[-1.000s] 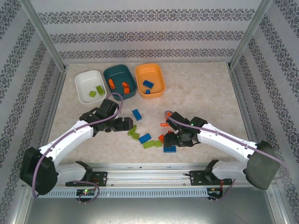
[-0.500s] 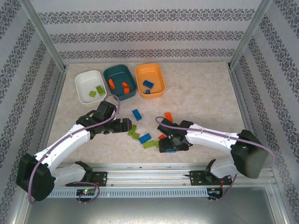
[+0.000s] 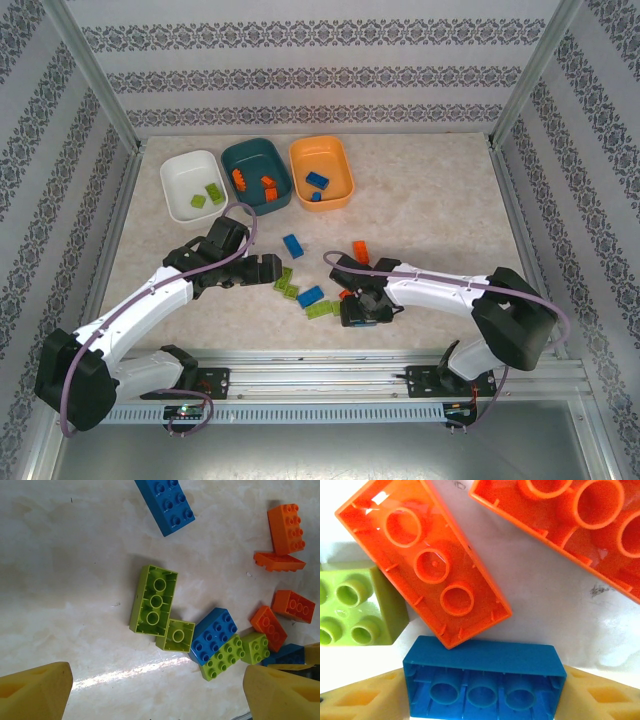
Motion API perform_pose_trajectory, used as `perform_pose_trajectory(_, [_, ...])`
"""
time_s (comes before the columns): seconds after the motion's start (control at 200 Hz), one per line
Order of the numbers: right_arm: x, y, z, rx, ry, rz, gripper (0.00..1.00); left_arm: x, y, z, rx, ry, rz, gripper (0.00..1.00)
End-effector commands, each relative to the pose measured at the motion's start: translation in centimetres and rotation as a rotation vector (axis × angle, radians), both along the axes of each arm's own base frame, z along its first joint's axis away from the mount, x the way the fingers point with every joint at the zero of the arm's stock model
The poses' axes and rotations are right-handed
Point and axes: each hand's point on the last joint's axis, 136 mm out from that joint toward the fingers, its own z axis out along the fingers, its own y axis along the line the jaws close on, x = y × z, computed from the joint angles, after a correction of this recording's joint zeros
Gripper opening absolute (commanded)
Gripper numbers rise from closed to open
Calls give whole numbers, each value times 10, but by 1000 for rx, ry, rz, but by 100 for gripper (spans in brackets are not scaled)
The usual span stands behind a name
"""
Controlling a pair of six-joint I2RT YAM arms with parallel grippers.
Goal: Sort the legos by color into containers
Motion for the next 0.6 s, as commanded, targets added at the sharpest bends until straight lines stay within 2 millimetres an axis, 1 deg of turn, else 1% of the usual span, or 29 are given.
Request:
perform_pose_trajectory(0.0, [3, 1, 3, -8, -25, -5, 64, -7, 0, 1, 4, -1, -8, 89])
perform_pose_trajectory(0.07, [2, -2, 9, -11, -31, -8, 63, -7, 1, 2, 3, -2, -5, 89])
perform_pose_trajectory(0.14, [2, -4, 22, 1, -50, -12, 63, -7, 1, 4, 3, -5, -7, 89])
perform_pose_trajectory(0.275, [8, -3, 59, 60, -117, -16, 63, -7, 0, 4, 2, -2, -10, 89])
perform_pose_trajectory(0.355, [17, 2, 81, 123, -147, -23, 63, -5, -2, 3, -6, 1, -9, 89])
perform_pose_trajectory(0.46, [37, 6, 109, 217, -174, -35, 63, -4, -5, 2, -22, 4, -11, 89])
perform_pose_trajectory(0.53, [57, 5, 131, 271, -201, -52, 63, -4, -6, 2, -22, 7, -12, 89])
perform_pose_trajectory(0.585, [77, 2, 151, 295, -240, -58, 63, -5, -4, 0, -15, 10, -13, 89])
perform_pose_trajectory(0.595, [82, 2, 157, 301, -253, -60, 63, -5, -4, 0, -13, 10, -13, 89])
